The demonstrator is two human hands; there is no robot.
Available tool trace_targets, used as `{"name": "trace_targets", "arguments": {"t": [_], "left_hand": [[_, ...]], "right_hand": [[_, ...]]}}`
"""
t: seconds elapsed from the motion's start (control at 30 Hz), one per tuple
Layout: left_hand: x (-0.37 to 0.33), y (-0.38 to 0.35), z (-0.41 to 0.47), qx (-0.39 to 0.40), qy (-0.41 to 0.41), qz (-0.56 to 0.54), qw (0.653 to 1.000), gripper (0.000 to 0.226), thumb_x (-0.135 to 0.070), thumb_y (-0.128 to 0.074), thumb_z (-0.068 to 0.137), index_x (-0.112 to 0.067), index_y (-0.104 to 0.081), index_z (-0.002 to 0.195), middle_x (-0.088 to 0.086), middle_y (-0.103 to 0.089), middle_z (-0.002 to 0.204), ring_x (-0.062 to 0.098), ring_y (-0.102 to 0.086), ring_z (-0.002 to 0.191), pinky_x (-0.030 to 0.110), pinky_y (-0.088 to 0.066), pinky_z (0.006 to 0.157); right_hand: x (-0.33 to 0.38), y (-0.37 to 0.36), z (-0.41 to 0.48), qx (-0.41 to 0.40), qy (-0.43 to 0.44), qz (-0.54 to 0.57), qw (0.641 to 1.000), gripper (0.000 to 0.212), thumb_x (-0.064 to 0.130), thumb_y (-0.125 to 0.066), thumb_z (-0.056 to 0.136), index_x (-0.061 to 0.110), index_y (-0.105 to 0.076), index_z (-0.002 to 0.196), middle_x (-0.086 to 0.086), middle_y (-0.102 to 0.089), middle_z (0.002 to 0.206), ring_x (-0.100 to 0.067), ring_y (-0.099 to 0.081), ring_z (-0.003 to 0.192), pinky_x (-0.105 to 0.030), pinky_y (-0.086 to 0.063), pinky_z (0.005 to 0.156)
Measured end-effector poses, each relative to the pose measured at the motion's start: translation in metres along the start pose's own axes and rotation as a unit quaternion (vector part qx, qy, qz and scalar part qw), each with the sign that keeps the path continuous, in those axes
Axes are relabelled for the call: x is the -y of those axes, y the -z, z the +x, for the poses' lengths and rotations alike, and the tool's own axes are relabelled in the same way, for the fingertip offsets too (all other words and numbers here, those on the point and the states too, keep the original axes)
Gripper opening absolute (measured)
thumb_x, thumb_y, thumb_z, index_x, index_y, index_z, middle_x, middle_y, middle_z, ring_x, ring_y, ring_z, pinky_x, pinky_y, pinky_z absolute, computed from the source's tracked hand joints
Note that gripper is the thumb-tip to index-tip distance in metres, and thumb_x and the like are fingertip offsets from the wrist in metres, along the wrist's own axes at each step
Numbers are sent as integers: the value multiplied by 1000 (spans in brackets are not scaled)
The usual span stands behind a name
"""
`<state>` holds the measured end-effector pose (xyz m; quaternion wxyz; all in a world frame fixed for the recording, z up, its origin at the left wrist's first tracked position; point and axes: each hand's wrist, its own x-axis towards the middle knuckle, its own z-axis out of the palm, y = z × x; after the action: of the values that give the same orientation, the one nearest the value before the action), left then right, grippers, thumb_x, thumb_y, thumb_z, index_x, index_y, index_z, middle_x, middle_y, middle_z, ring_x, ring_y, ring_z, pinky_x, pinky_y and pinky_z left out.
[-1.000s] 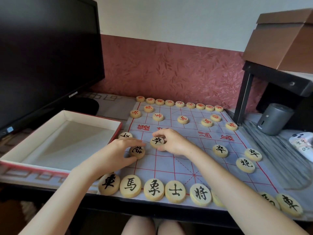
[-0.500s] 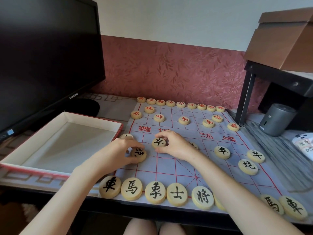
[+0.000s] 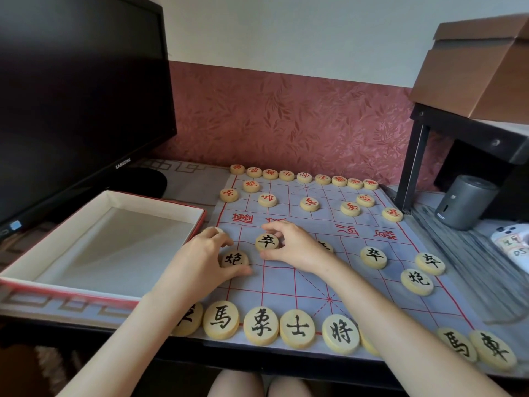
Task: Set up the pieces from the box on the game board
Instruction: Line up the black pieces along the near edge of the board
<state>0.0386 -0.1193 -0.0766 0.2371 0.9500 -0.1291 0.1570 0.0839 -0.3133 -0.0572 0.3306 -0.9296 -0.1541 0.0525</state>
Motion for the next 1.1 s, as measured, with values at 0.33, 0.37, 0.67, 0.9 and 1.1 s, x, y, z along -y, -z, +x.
{"name": "trace_targets", "arguments": {"t": [0.33,0.37,0.67,0.9,1.1], "left_hand": [[2,7,-3,63,3,-44,997,58,-42,-77,66,-25,-59,118,-4,-58,114,15,-55,103,27,-46,88],[2,7,-3,66,4,-44,997,57,-42,-77,67,-25,-59,118,-4,-59,115,14,-55,104,27,-45,89],[0,10,-6,81,8,-44,996,58,-40,-75,70,-26,-55,123,-4,-55,124,15,-52,110,25,-43,92],[-1,21,-17,76,-1,-37,996,51,-33,-65,82,-24,-50,130,-2,-52,133,15,-53,116,26,-41,96],[-1,47,-27,-17,-24,-12,1000,29,-21,-63,84,-27,-64,113,-6,-65,109,14,-60,84,19,-44,68]], "right_hand": [[3,0,-1,-7,12,-30,999,50,23,-72,80,18,-54,126,0,-54,125,-15,-52,114,-29,-42,99],[4,0,-1,-6,13,-30,999,50,23,-72,80,18,-54,126,0,-54,125,-15,-52,114,-30,-42,99],[2,-3,2,-6,11,-19,1000,49,27,-71,79,21,-54,125,2,-53,123,-13,-51,114,-33,-43,100],[36,-11,13,-18,59,-4,998,40,33,-65,85,18,-59,122,5,-57,125,-8,-49,114,-20,-36,89],[72,-35,39,-3,29,-55,998,52,41,-73,76,15,-57,117,-2,-60,115,-19,-56,107,-33,-47,86]]}}
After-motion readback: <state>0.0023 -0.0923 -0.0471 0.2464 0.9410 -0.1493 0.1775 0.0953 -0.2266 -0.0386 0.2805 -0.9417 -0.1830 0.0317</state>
